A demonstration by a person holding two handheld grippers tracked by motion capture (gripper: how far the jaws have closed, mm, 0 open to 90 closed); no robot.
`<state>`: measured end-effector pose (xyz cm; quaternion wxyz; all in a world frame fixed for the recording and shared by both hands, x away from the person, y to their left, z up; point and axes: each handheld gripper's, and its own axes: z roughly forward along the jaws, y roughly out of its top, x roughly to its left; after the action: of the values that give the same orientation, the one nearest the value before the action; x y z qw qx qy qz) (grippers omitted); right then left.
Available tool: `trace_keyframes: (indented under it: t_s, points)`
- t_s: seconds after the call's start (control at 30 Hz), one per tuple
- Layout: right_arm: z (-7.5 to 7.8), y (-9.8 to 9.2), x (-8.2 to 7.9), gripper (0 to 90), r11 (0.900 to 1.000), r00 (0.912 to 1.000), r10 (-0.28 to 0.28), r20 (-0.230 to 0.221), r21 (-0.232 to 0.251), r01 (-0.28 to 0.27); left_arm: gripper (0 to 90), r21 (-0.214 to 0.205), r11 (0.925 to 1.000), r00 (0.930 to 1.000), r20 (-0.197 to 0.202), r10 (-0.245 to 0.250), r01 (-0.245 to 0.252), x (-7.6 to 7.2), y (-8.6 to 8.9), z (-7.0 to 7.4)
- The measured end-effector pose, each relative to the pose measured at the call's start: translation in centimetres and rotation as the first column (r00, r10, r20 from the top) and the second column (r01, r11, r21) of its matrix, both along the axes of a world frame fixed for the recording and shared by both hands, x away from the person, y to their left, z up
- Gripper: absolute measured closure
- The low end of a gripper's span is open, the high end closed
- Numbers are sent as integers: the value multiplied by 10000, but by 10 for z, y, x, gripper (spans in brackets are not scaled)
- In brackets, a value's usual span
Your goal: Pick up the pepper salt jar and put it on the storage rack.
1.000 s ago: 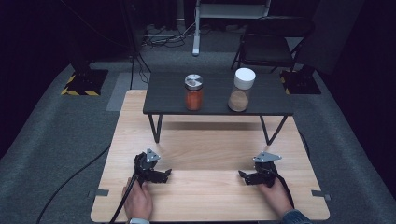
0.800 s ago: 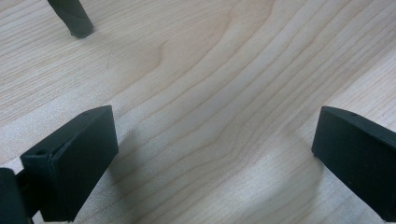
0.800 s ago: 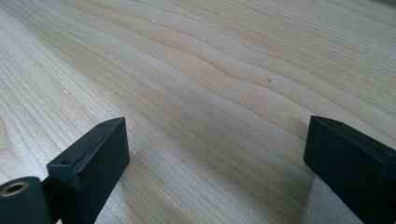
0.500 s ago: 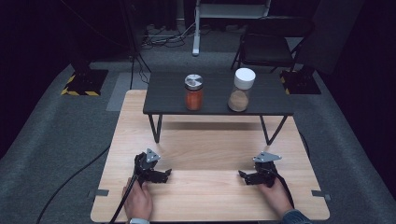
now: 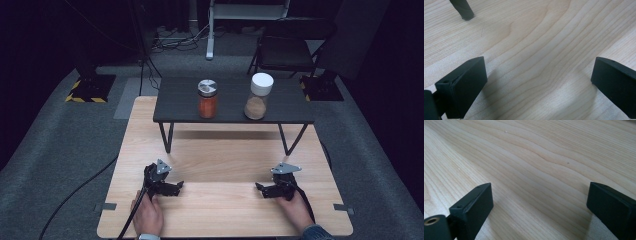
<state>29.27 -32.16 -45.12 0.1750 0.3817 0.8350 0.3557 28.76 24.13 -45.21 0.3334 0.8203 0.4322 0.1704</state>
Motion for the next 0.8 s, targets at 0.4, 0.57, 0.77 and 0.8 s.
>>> trace_keyframes:
  t_s: [0.4,0.57,0.77,0.8]
  points:
    - [0,-1,0,66,10000,10000,37,7,-20,-37,2,4,9999,9999,14,100,-100,-1,-2,0]
    - [0,-1,0,66,10000,10000,33,1,-3,-33,2,22,9999,9999,26,130,-130,-2,-2,0]
    - [0,-1,0,67,10000,10000,29,-1,1,-29,2,21,9999,9999,28,159,-159,-2,-2,0]
    - [0,-1,0,66,10000,10000,30,-2,0,-30,2,18,9999,9999,26,162,-162,-2,-2,0]
